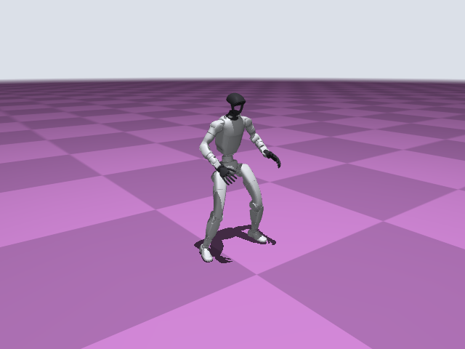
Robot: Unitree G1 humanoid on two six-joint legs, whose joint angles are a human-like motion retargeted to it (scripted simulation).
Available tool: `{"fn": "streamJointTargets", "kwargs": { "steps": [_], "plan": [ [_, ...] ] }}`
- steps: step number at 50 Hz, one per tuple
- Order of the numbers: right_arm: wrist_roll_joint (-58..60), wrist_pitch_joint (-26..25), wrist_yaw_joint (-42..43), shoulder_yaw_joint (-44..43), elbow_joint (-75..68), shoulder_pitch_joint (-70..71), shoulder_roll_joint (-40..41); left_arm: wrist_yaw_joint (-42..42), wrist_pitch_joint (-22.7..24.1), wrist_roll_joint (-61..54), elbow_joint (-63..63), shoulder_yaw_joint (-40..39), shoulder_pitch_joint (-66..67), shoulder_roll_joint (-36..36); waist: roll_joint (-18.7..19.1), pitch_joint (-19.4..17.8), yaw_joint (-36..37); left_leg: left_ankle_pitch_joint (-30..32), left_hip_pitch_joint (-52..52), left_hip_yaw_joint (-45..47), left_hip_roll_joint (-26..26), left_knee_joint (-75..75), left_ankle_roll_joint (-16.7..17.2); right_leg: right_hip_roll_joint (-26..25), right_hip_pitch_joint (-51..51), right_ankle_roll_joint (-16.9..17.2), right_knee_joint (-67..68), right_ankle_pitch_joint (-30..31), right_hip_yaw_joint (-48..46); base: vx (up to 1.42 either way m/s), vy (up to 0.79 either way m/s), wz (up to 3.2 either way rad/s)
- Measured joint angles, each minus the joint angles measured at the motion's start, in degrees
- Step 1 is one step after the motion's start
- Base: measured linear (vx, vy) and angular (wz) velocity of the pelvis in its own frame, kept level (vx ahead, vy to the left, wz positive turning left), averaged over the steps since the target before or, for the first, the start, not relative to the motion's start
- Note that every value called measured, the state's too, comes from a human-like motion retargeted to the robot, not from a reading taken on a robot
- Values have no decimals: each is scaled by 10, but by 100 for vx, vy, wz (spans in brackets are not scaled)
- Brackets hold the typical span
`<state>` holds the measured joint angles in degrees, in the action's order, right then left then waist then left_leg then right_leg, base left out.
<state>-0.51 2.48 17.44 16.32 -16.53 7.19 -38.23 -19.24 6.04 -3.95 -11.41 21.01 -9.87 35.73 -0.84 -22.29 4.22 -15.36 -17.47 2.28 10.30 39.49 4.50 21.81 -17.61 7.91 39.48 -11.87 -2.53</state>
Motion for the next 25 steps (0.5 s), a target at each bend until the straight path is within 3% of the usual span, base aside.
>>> {"fn": "streamJointTargets", "kwargs": {
  "steps": [5,10,13,18,25],
  "plan": [
    [-14,-3,-27,2,-88,-69,49,43,11,-38,-12,37,38,-15,2,92,10,67,100,40,3,-229,18,-19,86,53,-214,80,-44,26,-1,-22],
    [-28,16,-10,34,-240,-86,101,78,16,-13,-104,58,61,-52,5,162,-1,77,136,55,9,-298,25,-31,127,49,-292,86,-66,21,1,-6],
    [-22,11,50,20,-322,-87,143,65,-5,26,-258,43,47,-112,7,180,-8,74,143,56,8,-300,19,-29,137,45,-302,84,-73,15,2,1],
    [-91,33,109,-43,-259,-146,182,5,-64,130,-451,-16,68,-165,10,187,-24,68,159,55,7,-296,14,-28,158,39,-301,73,-77,14,2,3],
    [-104,1,-1,-35,-319,-157,176,46,-68,43,-556,-41,154,-170,9,209,-21,56,183,75,14,-291,21,-32,169,37,-301,74,-63,12,0,-23]
  ]
}}
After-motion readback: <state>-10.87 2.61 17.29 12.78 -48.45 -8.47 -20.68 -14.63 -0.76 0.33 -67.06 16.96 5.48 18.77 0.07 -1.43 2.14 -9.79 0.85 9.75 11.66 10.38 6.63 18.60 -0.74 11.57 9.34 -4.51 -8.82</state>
